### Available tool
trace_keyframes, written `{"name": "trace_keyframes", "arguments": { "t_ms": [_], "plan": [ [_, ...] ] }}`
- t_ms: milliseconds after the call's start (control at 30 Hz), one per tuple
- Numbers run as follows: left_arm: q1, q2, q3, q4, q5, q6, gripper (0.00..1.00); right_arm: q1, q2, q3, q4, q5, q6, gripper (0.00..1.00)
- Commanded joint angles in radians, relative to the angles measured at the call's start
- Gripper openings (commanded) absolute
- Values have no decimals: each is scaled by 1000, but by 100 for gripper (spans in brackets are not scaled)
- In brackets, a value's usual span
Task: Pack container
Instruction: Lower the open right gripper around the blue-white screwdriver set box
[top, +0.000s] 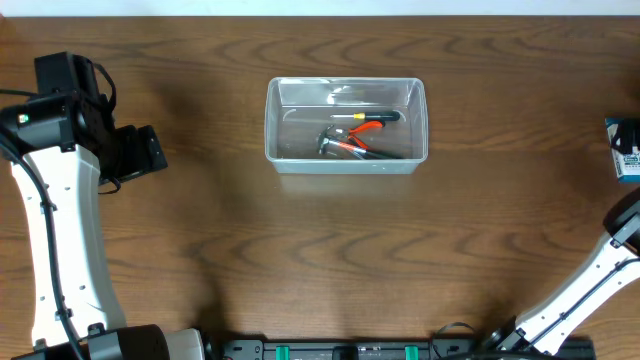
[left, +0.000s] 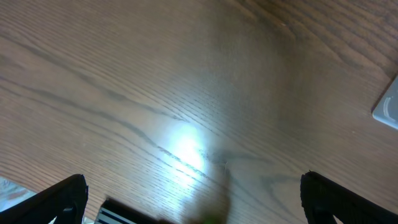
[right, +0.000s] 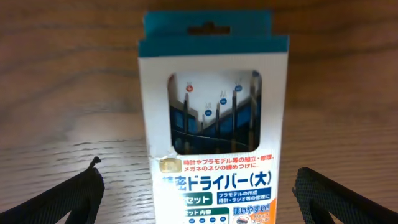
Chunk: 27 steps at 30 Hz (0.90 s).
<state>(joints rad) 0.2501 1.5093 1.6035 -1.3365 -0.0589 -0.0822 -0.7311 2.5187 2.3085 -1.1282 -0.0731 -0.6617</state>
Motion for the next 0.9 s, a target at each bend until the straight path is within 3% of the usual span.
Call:
{"name": "trace_keyframes", "arguments": {
  "t_ms": [0,867],
  "plan": [
    [4,-10,22,-6,-1,-6,98,-3,33,19,-3,40,27,99],
    [4,-10,22,-5,-1,-6,98,-20,53,19,-8,39,40,99]
  ]
}}
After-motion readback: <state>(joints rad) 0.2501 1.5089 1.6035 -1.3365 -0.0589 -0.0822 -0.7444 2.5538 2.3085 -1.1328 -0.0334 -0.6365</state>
